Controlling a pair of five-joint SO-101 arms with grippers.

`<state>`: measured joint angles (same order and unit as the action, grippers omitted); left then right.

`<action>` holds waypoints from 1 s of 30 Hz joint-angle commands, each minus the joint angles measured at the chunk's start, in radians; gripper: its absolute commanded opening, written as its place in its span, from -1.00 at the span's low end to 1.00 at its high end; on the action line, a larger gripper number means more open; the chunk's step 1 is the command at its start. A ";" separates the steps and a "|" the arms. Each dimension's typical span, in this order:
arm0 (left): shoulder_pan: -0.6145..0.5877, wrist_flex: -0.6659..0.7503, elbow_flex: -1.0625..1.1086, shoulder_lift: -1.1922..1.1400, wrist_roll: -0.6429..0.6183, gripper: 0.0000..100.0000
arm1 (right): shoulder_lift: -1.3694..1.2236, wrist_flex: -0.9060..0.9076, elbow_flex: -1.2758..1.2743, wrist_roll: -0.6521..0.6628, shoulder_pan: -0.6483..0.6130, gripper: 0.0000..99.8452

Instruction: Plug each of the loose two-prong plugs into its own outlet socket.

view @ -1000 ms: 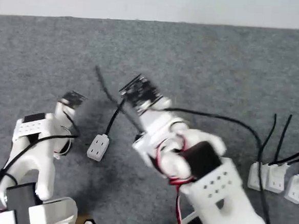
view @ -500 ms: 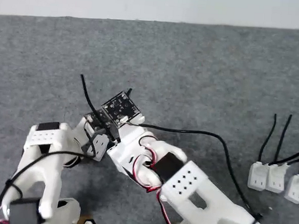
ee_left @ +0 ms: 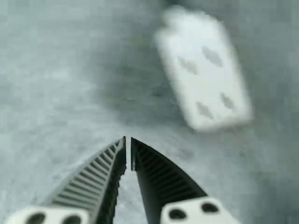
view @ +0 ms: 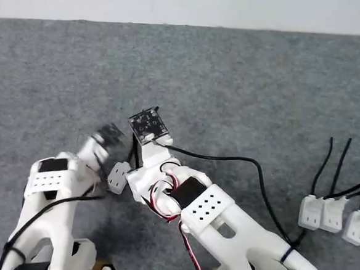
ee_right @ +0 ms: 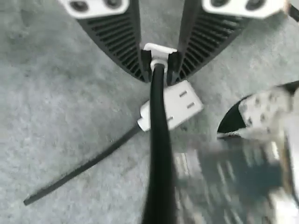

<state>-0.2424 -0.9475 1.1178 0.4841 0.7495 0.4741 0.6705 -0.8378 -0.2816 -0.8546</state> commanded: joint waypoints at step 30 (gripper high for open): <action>0.186 0.135 -0.008 0.055 -0.433 -0.29 | 0.226 0.156 0.026 0.034 0.315 -0.98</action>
<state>-0.0629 -0.8815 1.2605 0.7603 0.2892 0.6674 0.8209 -0.8332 -0.2662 -0.5508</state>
